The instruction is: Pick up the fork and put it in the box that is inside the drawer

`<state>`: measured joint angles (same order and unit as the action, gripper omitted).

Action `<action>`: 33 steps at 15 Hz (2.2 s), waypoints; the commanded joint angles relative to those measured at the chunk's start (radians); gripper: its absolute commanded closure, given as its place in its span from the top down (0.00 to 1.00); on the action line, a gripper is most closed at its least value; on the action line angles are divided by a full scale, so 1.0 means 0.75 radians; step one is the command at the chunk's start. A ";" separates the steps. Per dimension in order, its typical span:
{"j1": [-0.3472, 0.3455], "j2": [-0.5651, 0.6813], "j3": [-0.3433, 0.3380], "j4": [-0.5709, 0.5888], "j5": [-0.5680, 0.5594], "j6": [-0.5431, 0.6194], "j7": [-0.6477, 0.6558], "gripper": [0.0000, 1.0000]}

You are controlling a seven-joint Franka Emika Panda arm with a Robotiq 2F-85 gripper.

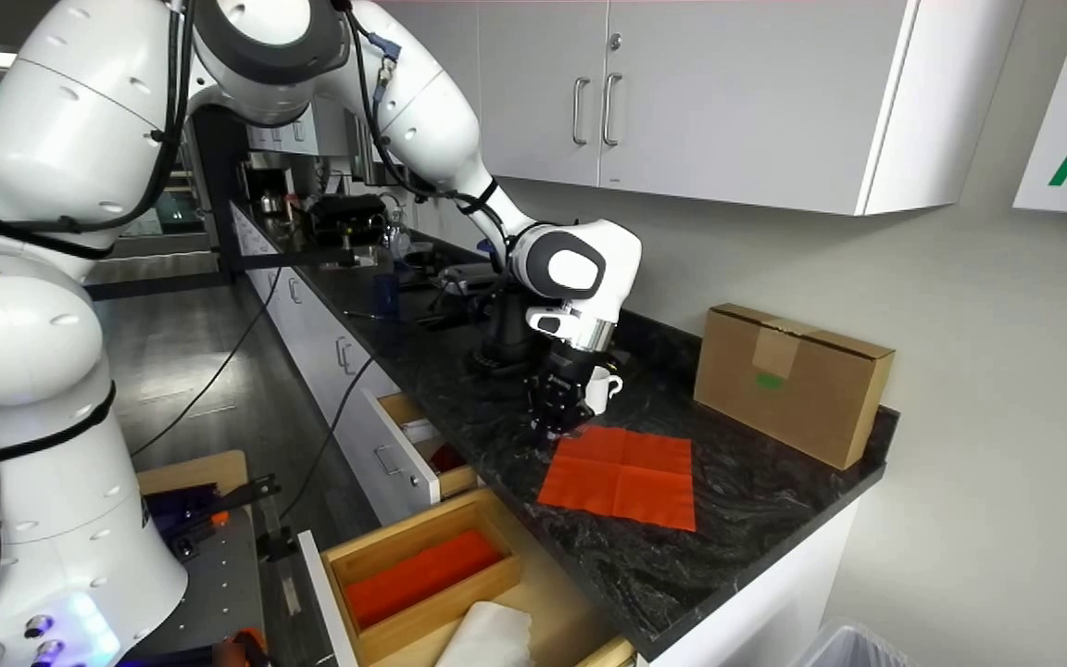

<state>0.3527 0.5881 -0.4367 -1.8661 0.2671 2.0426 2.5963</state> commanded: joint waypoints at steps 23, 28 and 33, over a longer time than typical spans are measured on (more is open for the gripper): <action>0.779 -0.301 -0.604 -0.869 0.327 0.381 0.017 0.03; 0.798 -0.315 -0.623 -0.922 0.384 0.343 0.017 0.03; 0.822 -0.337 -0.602 -0.970 0.412 0.316 0.017 0.03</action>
<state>0.9433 0.4127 -0.8756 -2.5434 0.5595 2.2893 2.5964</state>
